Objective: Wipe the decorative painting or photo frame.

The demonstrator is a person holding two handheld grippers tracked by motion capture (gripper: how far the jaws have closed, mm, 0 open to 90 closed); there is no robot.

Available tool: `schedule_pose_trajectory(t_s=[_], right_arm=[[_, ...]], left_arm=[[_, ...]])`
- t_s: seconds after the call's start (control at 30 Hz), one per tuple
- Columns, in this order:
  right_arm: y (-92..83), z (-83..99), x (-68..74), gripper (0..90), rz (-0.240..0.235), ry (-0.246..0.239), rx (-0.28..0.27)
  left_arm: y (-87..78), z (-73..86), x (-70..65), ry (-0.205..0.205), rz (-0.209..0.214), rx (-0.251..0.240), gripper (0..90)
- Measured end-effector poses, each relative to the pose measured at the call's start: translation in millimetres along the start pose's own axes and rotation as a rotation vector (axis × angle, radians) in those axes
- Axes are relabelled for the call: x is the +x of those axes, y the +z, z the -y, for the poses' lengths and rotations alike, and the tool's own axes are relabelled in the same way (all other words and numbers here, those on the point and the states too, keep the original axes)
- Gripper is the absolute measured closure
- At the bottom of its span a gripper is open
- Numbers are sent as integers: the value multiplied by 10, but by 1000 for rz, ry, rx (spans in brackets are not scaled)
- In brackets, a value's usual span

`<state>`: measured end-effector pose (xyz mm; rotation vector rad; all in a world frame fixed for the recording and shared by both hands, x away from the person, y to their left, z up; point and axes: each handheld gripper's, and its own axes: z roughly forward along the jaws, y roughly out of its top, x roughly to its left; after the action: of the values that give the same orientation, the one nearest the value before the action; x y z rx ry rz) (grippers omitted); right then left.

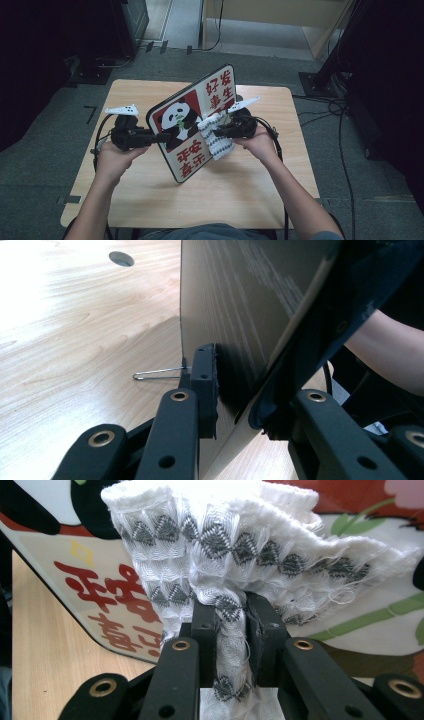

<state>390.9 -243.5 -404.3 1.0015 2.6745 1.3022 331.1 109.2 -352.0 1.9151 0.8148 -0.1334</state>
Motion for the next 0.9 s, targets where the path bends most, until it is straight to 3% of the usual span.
schedule_pose_trajectory(t_s=[0.9], right_arm=[[206,268,-36,769,3,8,79]], left_arm=[[-1,0,3,1,0,0,732]])
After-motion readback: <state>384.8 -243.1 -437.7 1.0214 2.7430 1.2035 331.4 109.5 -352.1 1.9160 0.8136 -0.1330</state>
